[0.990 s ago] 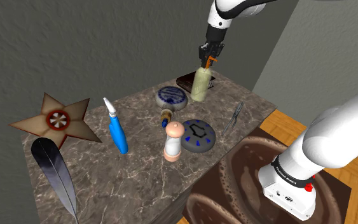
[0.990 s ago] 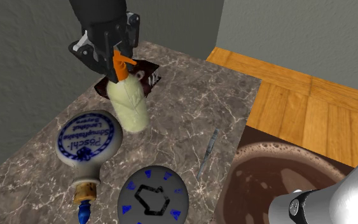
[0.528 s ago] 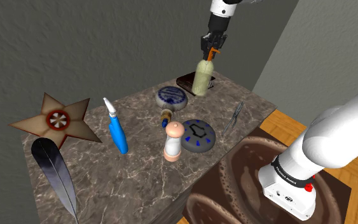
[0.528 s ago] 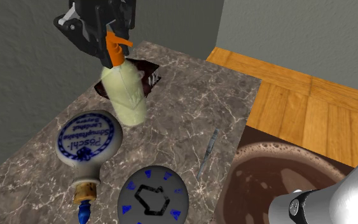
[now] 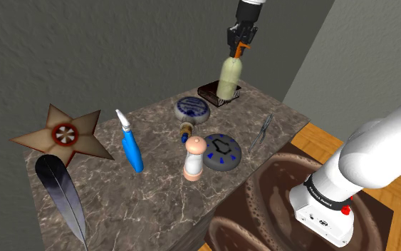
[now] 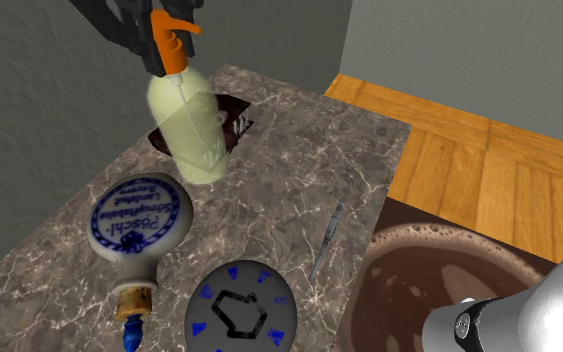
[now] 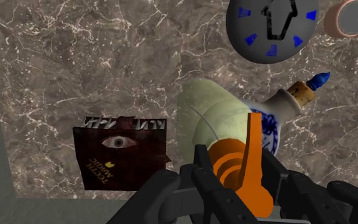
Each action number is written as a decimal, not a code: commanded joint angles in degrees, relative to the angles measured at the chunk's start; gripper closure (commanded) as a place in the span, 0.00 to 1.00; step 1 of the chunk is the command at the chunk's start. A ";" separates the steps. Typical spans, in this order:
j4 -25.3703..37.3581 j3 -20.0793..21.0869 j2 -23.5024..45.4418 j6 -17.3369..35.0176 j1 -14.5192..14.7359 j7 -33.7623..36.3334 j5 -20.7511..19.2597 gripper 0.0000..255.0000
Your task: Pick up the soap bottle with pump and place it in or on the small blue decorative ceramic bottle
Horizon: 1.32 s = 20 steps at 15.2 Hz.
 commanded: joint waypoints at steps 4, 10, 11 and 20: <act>4.30 0.11 0.23 -4.05 0.08 0.26 0.00 1.00; 9.73 0.10 0.97 -8.75 0.08 0.33 0.00 1.00; 10.69 0.10 1.14 -9.55 0.08 0.34 0.00 1.00; 35.94 4.29 15.80 -20.00 3.63 8.19 -0.37 1.00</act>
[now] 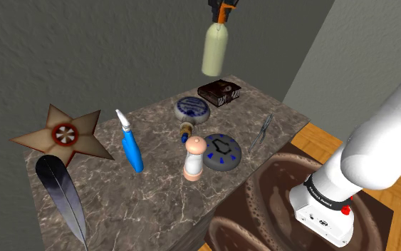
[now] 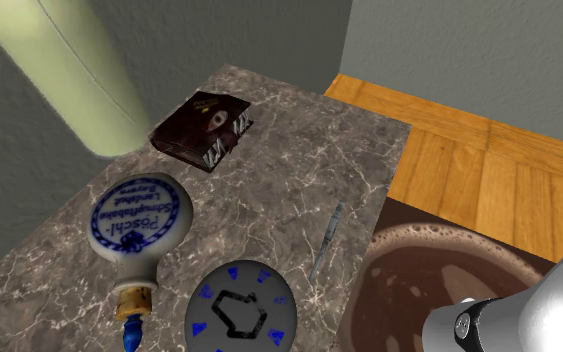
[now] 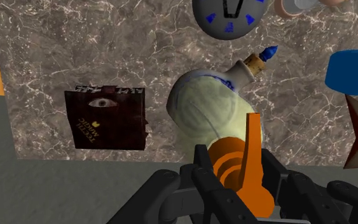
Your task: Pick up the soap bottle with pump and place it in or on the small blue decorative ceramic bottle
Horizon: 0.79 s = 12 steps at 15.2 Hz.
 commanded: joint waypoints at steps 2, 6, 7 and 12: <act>12.26 1.35 7.02 -5.18 1.65 2.93 -0.64 1.00; 42.82 2.66 24.35 -18.42 5.50 6.67 -2.79 1.00; 37.88 2.59 21.96 -15.87 5.22 6.63 -2.49 1.00; 23.64 2.62 15.76 -7.82 4.43 6.46 -1.83 1.00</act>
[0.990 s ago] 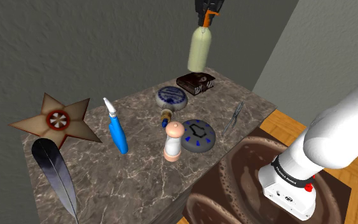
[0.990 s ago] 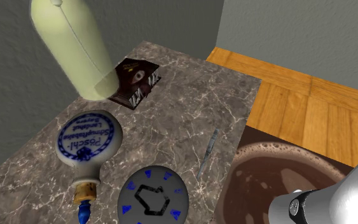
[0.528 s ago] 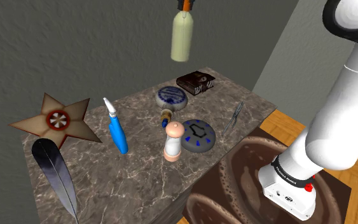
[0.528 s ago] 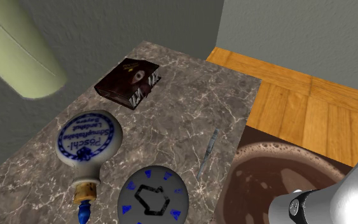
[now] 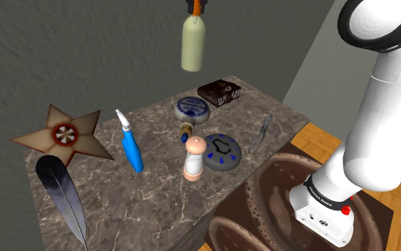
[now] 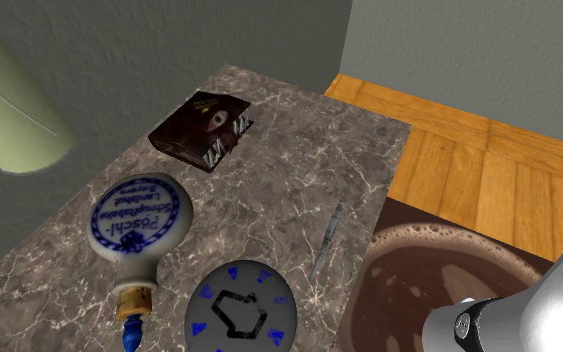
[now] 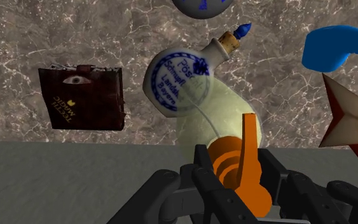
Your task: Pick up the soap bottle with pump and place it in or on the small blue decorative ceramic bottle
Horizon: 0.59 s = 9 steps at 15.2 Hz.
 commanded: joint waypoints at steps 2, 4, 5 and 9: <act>-6.18 -0.05 -2.51 3.75 -0.37 -0.21 0.27 1.00; -9.72 -0.07 -3.79 6.02 -0.51 -0.27 0.41 1.00; -11.37 -0.08 -4.35 7.10 -0.56 -0.30 0.47 1.00; -17.25 -0.12 -6.20 11.15 -0.74 -0.42 0.66 1.00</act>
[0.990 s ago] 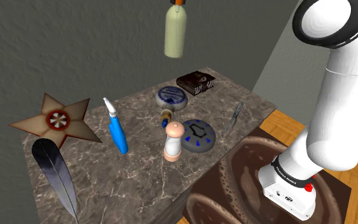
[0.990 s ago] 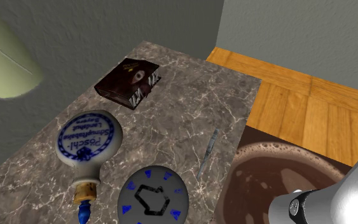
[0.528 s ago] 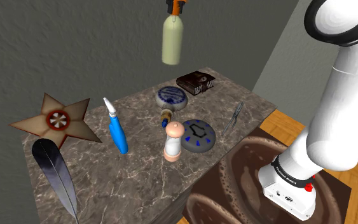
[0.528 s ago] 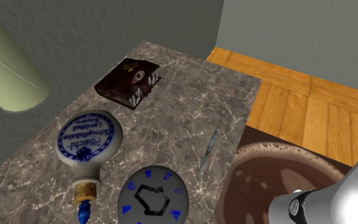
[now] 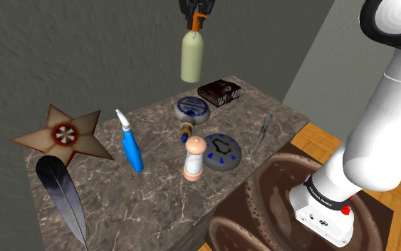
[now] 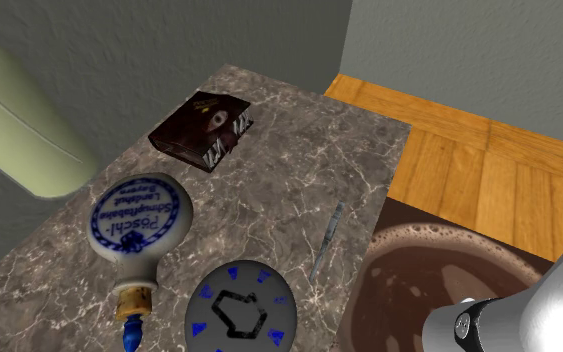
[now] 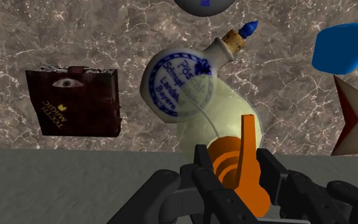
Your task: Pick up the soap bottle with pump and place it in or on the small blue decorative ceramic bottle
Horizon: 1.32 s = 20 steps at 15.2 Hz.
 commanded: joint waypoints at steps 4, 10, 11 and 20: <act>-6.65 -0.10 -1.84 4.88 -0.27 -0.29 0.20 1.00; -13.20 -0.14 -3.19 10.08 -0.39 -0.40 0.34 1.00; -14.19 -0.15 -3.34 10.91 -0.41 -0.41 0.35 1.00; -17.42 -0.16 -3.76 13.73 -0.45 -0.46 0.39 1.00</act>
